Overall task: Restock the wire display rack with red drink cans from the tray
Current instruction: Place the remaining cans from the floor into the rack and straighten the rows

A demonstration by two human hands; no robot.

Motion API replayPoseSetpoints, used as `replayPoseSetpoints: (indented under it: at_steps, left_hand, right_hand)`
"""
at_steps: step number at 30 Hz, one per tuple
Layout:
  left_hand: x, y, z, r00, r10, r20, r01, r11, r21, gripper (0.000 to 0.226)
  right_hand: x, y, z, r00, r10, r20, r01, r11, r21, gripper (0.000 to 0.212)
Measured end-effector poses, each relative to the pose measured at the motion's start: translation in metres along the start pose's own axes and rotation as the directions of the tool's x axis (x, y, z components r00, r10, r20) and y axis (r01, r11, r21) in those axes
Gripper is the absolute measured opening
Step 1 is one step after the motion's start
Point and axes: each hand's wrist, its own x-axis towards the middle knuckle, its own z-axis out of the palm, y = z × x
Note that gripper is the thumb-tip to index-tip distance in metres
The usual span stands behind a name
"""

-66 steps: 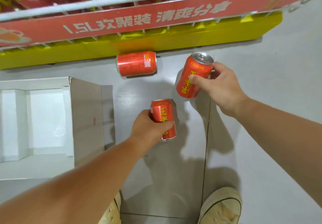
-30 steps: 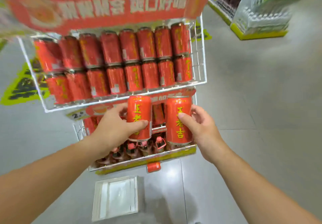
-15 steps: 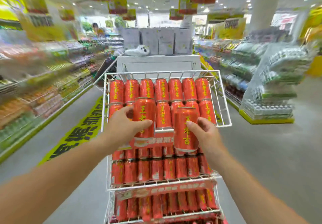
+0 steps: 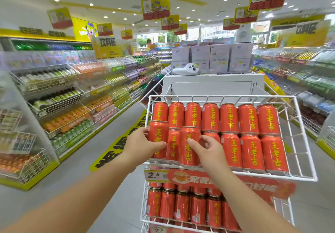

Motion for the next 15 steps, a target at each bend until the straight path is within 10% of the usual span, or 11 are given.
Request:
replayPoseSetpoints:
  at_steps: [15]
  left_hand:
    - [0.019,-0.029,0.027,0.999,0.017,-0.041,-0.017,1.0,0.016,0.018]
  right_hand:
    - [0.014,0.01,0.028,0.998,0.024,-0.064,-0.035,0.984,-0.173,0.08]
